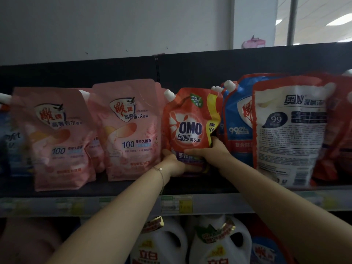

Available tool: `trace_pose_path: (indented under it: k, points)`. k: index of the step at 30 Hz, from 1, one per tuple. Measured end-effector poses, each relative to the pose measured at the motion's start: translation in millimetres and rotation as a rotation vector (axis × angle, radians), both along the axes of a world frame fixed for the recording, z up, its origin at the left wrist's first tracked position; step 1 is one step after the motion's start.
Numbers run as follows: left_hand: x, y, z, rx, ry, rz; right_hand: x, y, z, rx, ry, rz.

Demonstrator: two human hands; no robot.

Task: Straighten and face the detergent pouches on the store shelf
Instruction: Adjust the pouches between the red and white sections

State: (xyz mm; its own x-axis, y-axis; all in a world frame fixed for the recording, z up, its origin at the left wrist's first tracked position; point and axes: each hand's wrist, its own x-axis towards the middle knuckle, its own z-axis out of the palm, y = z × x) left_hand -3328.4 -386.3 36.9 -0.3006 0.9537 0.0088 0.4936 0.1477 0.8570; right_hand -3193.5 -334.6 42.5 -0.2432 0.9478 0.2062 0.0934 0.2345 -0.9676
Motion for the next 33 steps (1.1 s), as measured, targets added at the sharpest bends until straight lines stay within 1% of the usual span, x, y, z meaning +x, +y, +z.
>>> trace_pose_path:
  k: [4,9,13,18,21,26,30,33]
  points:
    - [1,2,-2,0.016,0.036,0.057,-2,6,0,0.004,0.011,-0.055]
    - [3,3,0,0.012,0.08,0.04,-1,16,4,0.012,-0.035,-0.08]
    - [4,0,4,-0.007,0.019,-0.088,3,19,8,-0.022,-0.041,-0.096]
    - [1,-11,1,0.043,0.163,-0.023,2,14,12,-0.046,-0.059,-0.109]
    - [-5,-10,-4,0.103,0.223,0.024,4,6,14,-0.037,-0.155,-0.152]
    - [-7,-14,-4,0.2,0.318,0.1,13,-21,17,0.061,-0.356,-0.174]
    - [3,-18,-4,0.262,0.459,0.091,31,-43,16,0.195,-0.468,-0.146]
    - [19,-16,-6,0.322,0.439,0.027,48,-53,13,0.356,-0.628,-0.24]
